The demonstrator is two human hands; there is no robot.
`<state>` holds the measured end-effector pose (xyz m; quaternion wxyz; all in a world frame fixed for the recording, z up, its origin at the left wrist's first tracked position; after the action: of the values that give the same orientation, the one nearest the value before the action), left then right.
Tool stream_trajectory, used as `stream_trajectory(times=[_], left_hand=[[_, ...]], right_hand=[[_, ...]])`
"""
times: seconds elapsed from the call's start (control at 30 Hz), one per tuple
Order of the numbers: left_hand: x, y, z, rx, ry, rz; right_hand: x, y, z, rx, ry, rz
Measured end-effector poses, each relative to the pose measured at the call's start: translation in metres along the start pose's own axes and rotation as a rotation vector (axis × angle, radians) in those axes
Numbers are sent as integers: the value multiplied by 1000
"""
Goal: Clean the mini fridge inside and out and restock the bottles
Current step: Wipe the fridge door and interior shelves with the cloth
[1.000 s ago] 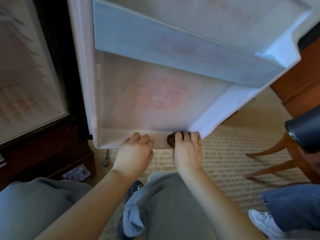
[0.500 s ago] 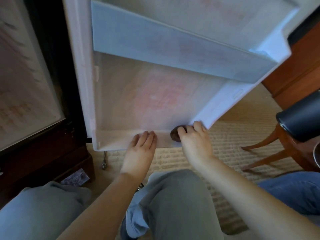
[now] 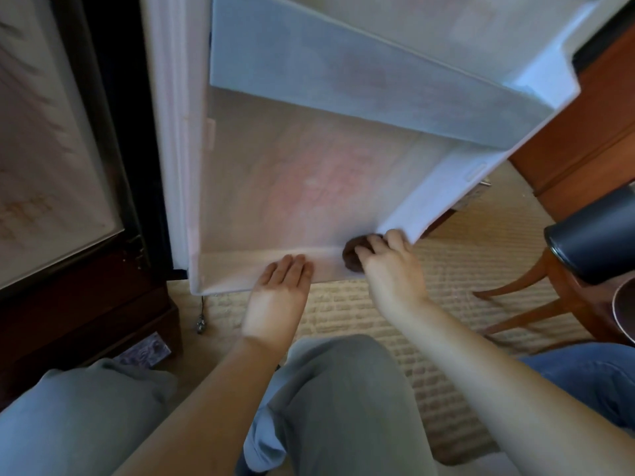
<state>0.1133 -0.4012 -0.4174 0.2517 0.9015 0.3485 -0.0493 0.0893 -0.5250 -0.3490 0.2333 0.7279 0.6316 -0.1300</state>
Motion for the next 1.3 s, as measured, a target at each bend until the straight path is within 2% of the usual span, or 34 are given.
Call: stream_trajectory(times=[0.13,0.2,0.27,0.4,0.53,0.77,0.87,0.9,0.97,1.13,1.3], left_hand=[[1,1,0,-8,2,-29],[1,1,-1,-20,10,-42],[1,2,1,-16,14,-57],[0,2,3,-19,9,-82],[0,0,4,-44,21,-80],[1,-1,3,-96,42,-85],[2,0,1,-89,49,-95],[2,0,0,-72,46,-97],[3,0,-3,-28,20,-107],[14,-13,-39,-21,-33,-104],[42,-45,-83,-44,-29,-86]], right_hand=[[-47,7,-53,-241,138,175],[-46,8,-56,-255,111,212],[-27,9,-34,-156,58,161],[14,4,14,170,0,118],[25,7,18,259,-7,147],[24,-28,15,150,79,125],[20,-59,29,358,194,111],[16,-68,30,376,235,124],[5,-74,19,295,300,170],[-1,-39,-14,-69,554,219],[63,8,-19,-128,843,254]])
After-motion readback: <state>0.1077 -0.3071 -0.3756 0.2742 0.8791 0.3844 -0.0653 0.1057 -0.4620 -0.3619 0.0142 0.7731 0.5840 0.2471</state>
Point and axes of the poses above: each hand's wrist, its own y-axis towards the middle knuckle, its own z-axis out of the palm, x = y × z, the point moved 7 cm from there along y, towards the middle knuckle, and after that the axes turned 2 degrees about -x, right-handed, at the moved point
